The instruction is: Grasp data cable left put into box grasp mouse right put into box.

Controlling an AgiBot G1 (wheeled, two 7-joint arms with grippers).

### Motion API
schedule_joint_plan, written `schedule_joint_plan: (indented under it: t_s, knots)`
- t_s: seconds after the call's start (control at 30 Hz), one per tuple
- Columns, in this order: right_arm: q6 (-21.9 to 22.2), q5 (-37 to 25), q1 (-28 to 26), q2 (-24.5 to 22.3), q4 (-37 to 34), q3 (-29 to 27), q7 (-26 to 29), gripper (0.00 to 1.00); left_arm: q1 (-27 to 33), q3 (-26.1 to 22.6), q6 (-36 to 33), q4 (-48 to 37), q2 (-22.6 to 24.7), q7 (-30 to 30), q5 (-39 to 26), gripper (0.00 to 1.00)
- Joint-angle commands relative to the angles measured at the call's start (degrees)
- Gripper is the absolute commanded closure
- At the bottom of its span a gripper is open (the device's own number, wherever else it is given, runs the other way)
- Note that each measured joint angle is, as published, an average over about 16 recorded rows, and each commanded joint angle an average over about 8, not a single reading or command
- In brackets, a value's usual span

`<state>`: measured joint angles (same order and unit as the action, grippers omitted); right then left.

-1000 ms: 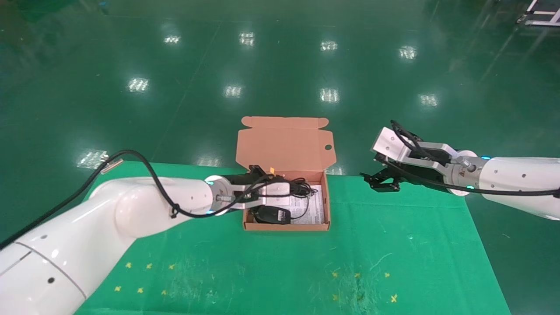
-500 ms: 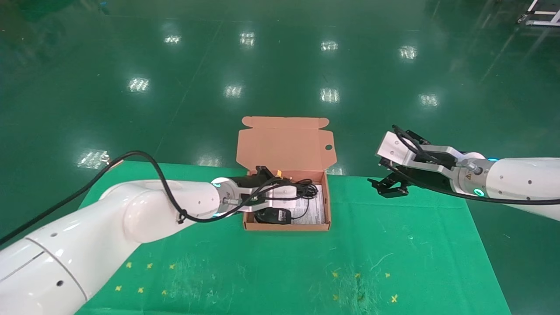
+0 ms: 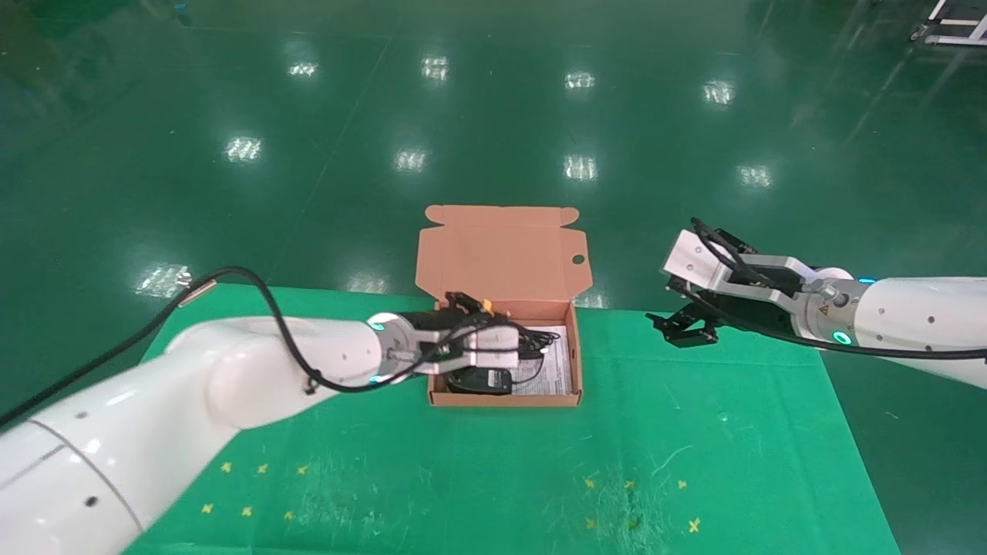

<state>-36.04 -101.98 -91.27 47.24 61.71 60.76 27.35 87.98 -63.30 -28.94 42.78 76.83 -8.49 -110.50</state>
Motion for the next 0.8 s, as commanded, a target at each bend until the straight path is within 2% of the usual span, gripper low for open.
schedule_joint_plan:
  t_s: [0.03,0.23,0.4,0.53,0.8]
  knots:
    - [0.3,-0.1,-0.2,-0.1,0.2,-0.2,-0.2,0.0,0.5,0.3,0.2,0.8,-0.6,-0.6,0.4,0.0]
    - [0.3,-0.6,-3.8,-0.1,1.3,-1.1,-2.0,0.0,4.8,2.2,4.0,-0.7,-1.0,-1.8,-0.1,0.0]
    - [-1.0,-0.8,-5.6,-0.3,2.1,-1.6,-2.8,0.0,5.7,2.7,5.7,-1.6,-0.9,-1.8,-0.1,0.0]
    - [-3.3,0.7,-5.2,-1.0,2.7,-3.2,-3.6,0.0,4.8,4.4,3.9,-0.7,-2.3,-1.8,2.6,0.0]
    - [-9.6,8.9,-0.4,-2.5,4.0,-8.9,-5.4,0.0,0.5,10.4,-4.5,3.6,-7.8,-1.9,11.8,0.0]
